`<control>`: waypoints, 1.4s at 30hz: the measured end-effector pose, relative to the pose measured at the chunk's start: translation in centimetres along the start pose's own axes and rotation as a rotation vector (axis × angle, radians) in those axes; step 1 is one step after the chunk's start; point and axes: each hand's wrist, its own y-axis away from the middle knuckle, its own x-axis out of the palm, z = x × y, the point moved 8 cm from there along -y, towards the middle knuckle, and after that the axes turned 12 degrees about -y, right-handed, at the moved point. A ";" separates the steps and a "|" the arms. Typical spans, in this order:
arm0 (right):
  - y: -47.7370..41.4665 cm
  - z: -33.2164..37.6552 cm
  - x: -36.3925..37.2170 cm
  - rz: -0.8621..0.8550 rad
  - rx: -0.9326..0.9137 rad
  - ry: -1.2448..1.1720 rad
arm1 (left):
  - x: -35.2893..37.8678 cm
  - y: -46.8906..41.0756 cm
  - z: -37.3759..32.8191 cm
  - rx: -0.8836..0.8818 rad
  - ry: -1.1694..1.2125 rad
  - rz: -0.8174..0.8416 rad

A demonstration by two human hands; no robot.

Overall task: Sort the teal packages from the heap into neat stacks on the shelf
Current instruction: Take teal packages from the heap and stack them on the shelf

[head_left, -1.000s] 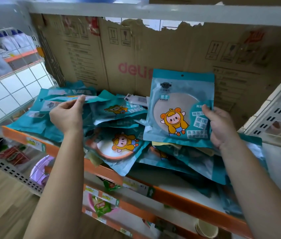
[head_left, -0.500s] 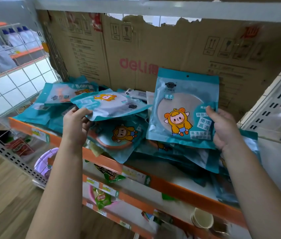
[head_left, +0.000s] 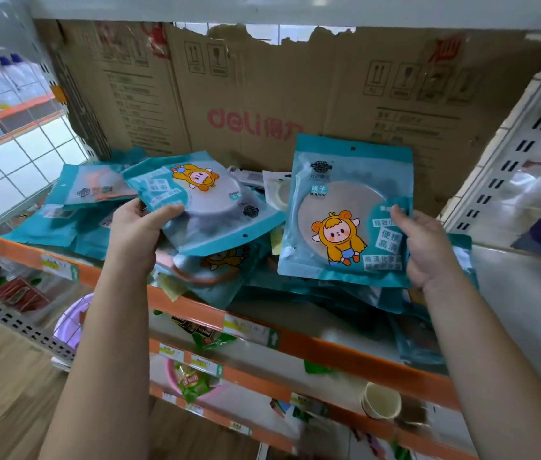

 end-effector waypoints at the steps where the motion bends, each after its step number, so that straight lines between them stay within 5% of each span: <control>1: 0.2 0.2 -0.5 -0.007 -0.007 -0.001 | 0.5 0.5 -0.8 0.038 -0.037 0.012; 12: 3.5 3.4 -11.4 -0.140 -0.115 -0.007 | 12.3 6.9 -3.2 0.125 -0.046 0.254; 23: 11.9 8.1 -35.3 -0.374 -0.121 -0.047 | 31.6 20.1 -3.2 0.142 -0.062 0.443; 32: 18.3 12.1 -54.7 -0.535 -0.120 0.018 | 44.7 32.0 0.5 0.027 -0.093 0.508; 42: 14.4 15.0 -64.2 -0.603 -0.090 0.024 | 51.4 35.3 1.6 -0.061 -0.140 0.462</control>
